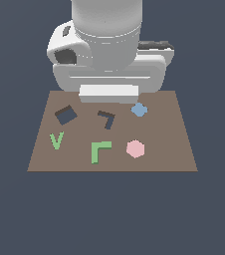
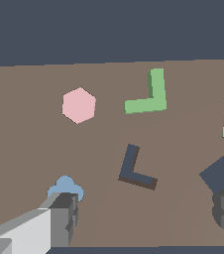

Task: Insert a designated object into the corresponding slot on a board.

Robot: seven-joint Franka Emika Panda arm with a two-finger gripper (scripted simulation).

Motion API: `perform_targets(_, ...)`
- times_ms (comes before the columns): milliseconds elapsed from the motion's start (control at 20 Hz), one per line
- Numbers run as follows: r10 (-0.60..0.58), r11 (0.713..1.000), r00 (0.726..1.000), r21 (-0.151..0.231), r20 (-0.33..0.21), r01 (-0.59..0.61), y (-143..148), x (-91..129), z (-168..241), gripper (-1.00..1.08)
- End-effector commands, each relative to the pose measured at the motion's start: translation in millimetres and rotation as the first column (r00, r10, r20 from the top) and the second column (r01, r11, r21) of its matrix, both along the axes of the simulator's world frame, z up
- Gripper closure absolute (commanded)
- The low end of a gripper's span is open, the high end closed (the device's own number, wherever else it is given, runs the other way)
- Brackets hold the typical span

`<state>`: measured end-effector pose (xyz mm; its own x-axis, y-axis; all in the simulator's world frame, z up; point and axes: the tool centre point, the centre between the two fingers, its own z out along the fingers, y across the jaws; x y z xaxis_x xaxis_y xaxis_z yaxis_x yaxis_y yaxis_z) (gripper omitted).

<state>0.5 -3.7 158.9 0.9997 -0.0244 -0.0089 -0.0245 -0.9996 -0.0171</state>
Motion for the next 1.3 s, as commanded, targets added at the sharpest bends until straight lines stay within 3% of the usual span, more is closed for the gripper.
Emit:
perform_targets(0, 0.000, 1.000, 1.000, 0.000, 0.000, 0.000, 0, 0, 0, -0.92)
perform_targets(500, 0.015, 1.000, 1.000, -0.003, 0.001, -0.015, -5, 15, -18, -0.92)
perform_targets(1250, 0.076, 0.997, 0.997, -0.014, 0.007, -0.076, -23, 76, -88, -0.92)
